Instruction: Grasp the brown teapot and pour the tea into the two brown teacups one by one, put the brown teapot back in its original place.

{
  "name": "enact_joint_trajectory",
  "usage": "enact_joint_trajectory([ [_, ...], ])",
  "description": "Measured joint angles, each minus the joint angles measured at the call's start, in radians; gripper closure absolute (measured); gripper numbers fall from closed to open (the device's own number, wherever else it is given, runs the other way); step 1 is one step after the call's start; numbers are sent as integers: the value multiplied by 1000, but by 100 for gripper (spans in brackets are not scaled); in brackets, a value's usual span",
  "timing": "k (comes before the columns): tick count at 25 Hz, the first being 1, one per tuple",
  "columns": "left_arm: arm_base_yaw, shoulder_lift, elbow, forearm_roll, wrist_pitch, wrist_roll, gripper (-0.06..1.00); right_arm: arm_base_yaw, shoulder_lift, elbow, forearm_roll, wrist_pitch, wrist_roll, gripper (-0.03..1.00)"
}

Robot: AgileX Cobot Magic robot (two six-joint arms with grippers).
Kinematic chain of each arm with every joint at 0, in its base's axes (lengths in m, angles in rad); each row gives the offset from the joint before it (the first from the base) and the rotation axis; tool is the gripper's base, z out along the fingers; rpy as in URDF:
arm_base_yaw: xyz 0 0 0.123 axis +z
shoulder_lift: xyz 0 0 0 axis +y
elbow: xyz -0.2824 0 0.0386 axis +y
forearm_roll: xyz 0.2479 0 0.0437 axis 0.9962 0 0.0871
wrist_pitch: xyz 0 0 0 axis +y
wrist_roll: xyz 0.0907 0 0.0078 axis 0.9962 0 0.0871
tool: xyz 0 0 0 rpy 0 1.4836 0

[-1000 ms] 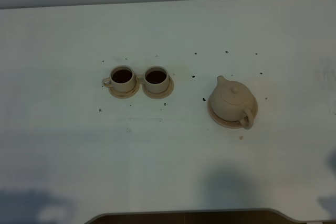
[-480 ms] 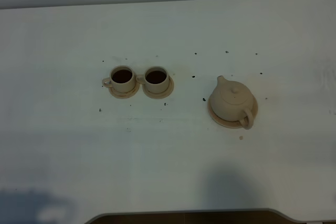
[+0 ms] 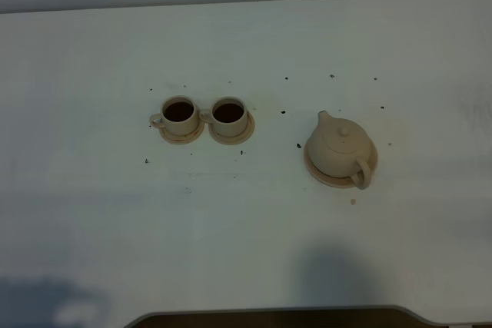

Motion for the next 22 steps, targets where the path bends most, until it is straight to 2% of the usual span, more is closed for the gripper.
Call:
enact_joint_trajectory([
  [6,0,0,0,0,0,0,45,0,-123,2,-3,1,0,45],
  [22,0,0,0,0,0,0,45,0,-128,2,-3,1,0,45],
])
